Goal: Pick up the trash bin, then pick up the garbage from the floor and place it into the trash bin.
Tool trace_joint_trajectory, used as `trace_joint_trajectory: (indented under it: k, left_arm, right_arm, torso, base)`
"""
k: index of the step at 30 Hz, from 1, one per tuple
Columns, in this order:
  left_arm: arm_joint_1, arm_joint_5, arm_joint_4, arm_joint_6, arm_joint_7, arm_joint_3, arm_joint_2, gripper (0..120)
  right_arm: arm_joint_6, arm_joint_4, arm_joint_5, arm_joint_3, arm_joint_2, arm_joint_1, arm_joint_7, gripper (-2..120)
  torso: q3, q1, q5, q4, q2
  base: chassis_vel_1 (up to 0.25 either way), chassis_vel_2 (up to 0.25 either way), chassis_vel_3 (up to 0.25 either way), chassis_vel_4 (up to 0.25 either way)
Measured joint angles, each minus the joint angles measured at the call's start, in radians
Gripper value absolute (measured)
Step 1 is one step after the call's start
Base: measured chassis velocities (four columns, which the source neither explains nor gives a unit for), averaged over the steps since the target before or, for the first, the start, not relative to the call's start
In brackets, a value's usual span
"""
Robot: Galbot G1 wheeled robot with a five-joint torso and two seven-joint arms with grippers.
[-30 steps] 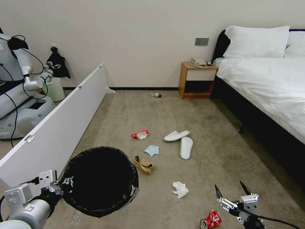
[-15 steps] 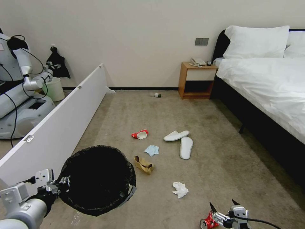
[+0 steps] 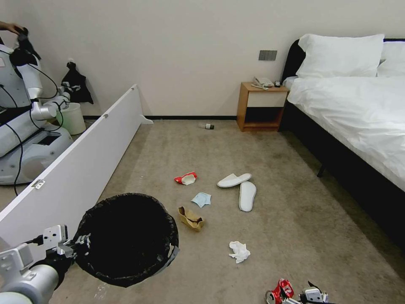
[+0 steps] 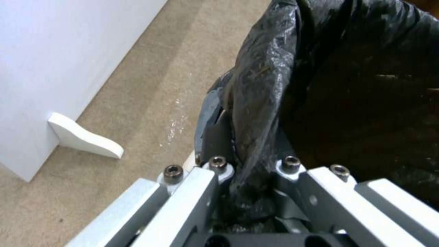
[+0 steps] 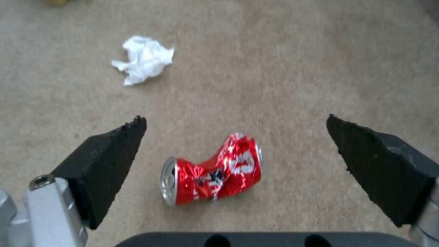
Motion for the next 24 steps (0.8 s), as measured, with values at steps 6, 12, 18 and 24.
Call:
trace_joint_trajectory:
  k: [6, 12, 18, 24]
  left_arm:
    - [0.001, -0.001, -0.002, 0.0, 0.0, -0.001, 0.001, 4]
    - [0.001, -0.001, -0.003, 0.0, 0.0, 0.003, 0.0, 4]
    - [0.002, 0.0, -0.003, 0.0, 0.0, 0.001, -0.001, 4]
    - [0.008, 0.0, -0.006, 0.0, 0.0, 0.0, -0.005, 4]
  right_arm:
    - [0.011, -0.065, 0.021, 0.0, 0.014, 0.042, -0.018, 100]
    - [0.012, -0.107, 0.05, 0.0, 0.024, 0.08, -0.02, 100]
    - [0.006, -0.165, 0.09, 0.006, 0.031, 0.132, -0.02, 100]
    - [-0.011, -0.211, 0.125, 0.002, 0.041, 0.168, -0.016, 100]
  torso:
    - [0.0, 0.0, 0.0001, 0.0, 0.0]
    - [0.0, 0.0, 0.0, 0.0001, 0.0]
    - [0.0, 0.0, 0.0, 0.0, 0.0]
    - [0.0, 0.0, 0.0, 0.0, 0.0]
  base:
    - [0.0, 0.0, 0.0, 0.0]
    - [0.0, 0.0, 0.0, 0.0]
    - [0.0, 0.0, 0.0, 0.0]
    - [0.0, 0.0, 0.0, 0.0]
